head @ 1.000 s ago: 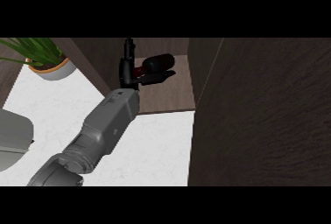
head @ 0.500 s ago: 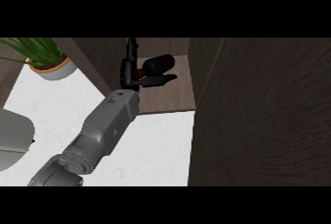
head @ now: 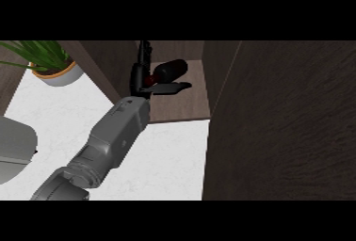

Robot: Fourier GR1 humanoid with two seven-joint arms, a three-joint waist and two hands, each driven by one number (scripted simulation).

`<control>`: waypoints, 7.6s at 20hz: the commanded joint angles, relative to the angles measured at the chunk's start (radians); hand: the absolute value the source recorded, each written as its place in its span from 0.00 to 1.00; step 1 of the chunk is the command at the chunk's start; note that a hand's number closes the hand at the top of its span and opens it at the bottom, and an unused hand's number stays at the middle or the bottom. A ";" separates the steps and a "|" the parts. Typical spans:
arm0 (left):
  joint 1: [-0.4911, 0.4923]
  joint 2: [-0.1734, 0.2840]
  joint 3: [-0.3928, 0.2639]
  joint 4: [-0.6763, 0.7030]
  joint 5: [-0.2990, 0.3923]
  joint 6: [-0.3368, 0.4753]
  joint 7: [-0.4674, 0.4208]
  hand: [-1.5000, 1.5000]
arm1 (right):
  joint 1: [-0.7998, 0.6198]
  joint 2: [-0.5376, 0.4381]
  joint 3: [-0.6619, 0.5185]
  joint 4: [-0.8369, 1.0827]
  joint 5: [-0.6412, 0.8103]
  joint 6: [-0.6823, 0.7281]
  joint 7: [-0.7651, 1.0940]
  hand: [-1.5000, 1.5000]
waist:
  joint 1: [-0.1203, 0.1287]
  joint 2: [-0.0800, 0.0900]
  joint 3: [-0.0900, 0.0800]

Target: Pick up the wine, place it into the cabinet and close the cabinet

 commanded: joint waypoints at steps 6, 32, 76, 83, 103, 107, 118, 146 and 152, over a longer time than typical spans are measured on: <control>0.064 0.002 -0.012 -0.032 0.090 -0.065 -0.002 0.00 | -0.026 0.013 0.027 -0.020 -0.009 -0.030 0.024 0.00 | 0.027 -0.014 0.001; 0.606 0.002 -0.708 -0.974 0.259 0.433 0.163 0.00 | 0.060 -0.024 -0.012 -0.147 -0.003 -0.059 0.063 0.00 | 0.079 -0.028 0.002; 1.394 0.643 -0.547 -1.999 0.233 0.191 0.260 0.00 | 0.204 0.014 0.309 -0.113 -0.132 0.039 0.192 1.00 | 0.082 -0.025 0.001; 1.424 0.688 -0.385 -1.989 0.345 0.081 0.280 0.00 | 0.196 -0.001 0.544 -0.152 -0.034 0.082 0.186 1.00 | 0.075 -0.027 0.001; 1.467 0.754 -0.146 -1.858 0.471 -0.171 0.319 0.00 | -0.150 0.011 0.976 0.102 0.312 -0.461 0.112 1.00 | 0.079 -0.029 -0.003; 1.437 0.750 -0.133 -1.910 0.500 -0.149 0.376 0.00 | -0.275 0.009 0.894 0.167 0.300 -0.524 0.125 1.00 | 0.088 -0.023 -0.001; 1.428 0.726 -0.154 -1.926 0.488 -0.170 0.407 0.00 | -0.582 0.006 0.731 0.306 0.121 -0.669 0.151 1.00 | 0.121 -0.017 -0.002; 1.355 0.649 -0.062 -1.905 0.464 -0.175 0.525 0.00 | -1.162 0.015 0.253 1.392 -0.072 -0.435 -0.348 1.00 | 0.102 -0.015 0.001; 1.355 0.633 -0.078 -1.911 0.426 -0.157 0.528 0.00 | -1.112 -0.053 0.222 1.436 -0.077 -0.375 -0.426 1.00 | 0.102 -0.014 0.001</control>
